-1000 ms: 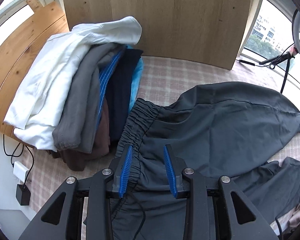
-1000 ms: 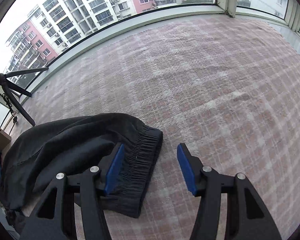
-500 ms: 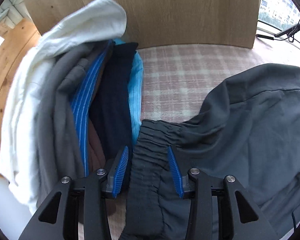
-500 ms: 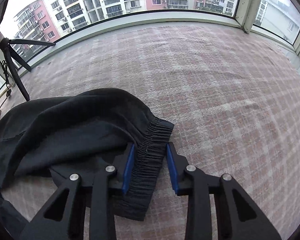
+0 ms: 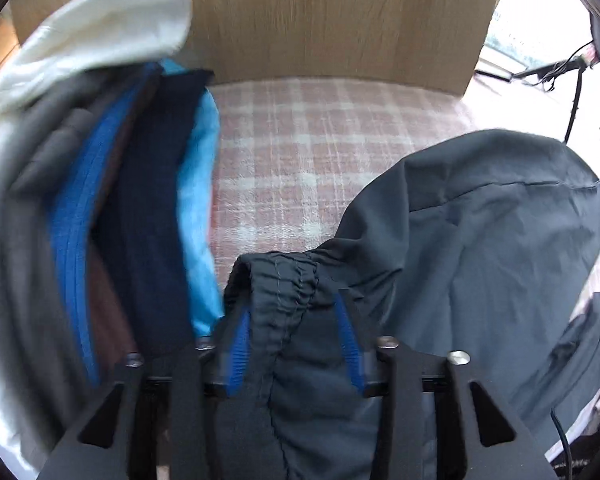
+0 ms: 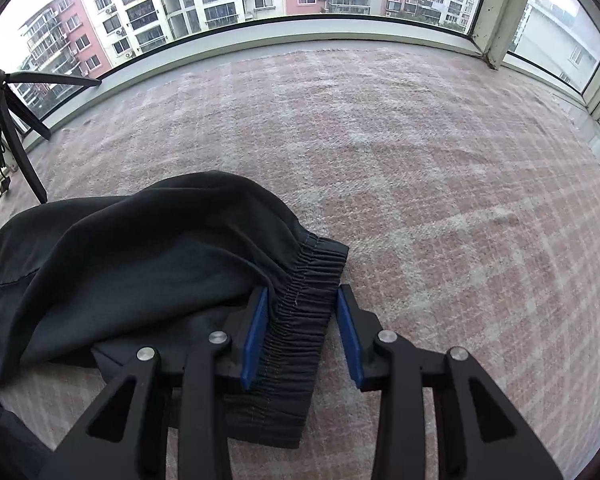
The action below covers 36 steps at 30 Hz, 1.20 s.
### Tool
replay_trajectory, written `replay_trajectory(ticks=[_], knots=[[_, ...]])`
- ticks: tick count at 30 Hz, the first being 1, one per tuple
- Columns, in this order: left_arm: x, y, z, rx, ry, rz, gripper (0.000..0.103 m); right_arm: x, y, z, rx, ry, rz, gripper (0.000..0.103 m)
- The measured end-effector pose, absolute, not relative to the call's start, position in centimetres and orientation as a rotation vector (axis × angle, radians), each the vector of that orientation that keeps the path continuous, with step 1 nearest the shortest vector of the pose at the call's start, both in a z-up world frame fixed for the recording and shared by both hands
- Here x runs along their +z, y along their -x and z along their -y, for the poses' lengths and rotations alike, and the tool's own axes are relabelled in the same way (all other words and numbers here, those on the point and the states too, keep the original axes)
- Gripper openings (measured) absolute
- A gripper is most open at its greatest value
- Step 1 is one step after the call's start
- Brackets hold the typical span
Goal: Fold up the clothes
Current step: 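Grasp the waistband with the left gripper while the right gripper grasps the cuff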
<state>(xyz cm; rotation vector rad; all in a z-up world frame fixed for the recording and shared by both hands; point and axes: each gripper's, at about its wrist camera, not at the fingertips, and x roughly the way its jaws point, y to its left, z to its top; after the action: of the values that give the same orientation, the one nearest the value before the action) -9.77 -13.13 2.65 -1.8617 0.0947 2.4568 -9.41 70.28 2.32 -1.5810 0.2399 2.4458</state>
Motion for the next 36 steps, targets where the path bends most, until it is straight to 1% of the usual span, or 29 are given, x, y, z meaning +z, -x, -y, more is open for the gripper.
replay_trajectory(ticks=[1,5,6,8,13,16,18,21,23,27,31,33,36], knots=[[2.7,9.8,12.8,2.465,1.853,-0.088,0.005,2.4,9.5,-70.2,2.455,1.576,-0.241,0.030],[5.1,8.9,12.3,2.543,1.745,-0.009,0.005,3.4,9.6,-69.6,2.516,1.516,-0.259,0.021],[6.1,8.5,12.5,2.563,1.723,0.014,0.005,4.1,9.2,-69.6,2.531,1.486,-0.270,0.011],[8.3,7.7,13.1,2.603,1.678,0.060,0.005,6.0,8.1,-70.0,2.571,1.408,-0.308,0.003],[13.3,5.9,16.0,2.697,1.579,0.193,0.005,11.4,4.1,-71.3,2.667,1.195,-0.393,0.003],[14.7,5.2,16.6,2.725,1.570,0.222,0.005,13.0,2.2,-70.9,2.657,1.163,-0.345,0.003],[15.8,4.6,16.4,2.728,1.545,0.233,0.005,14.3,0.8,-71.0,2.672,1.114,-0.362,0.003],[17.7,3.1,16.4,2.728,1.503,0.255,0.005,17.0,-2.3,-71.1,2.724,1.016,-0.367,0.003],[19.0,1.7,17.3,2.729,1.475,0.306,0.005,19.1,-4.7,-71.0,2.746,0.957,-0.332,0.003],[20.5,0.8,19.1,2.743,1.484,0.353,0.005,22.3,-9.6,-72.1,2.749,0.834,-0.374,0.003],[20.5,2.4,19.6,2.754,1.531,0.337,0.005,22.4,-10.4,-74.0,2.701,0.809,-0.404,0.003],[20.3,3.6,19.6,2.756,1.556,0.320,0.005,21.6,-9.2,-74.8,2.677,0.834,-0.417,0.003],[17.2,8.2,17.8,2.719,1.614,0.258,0.005,18.3,-4.8,-74.9,2.609,0.951,-0.312,0.003]])
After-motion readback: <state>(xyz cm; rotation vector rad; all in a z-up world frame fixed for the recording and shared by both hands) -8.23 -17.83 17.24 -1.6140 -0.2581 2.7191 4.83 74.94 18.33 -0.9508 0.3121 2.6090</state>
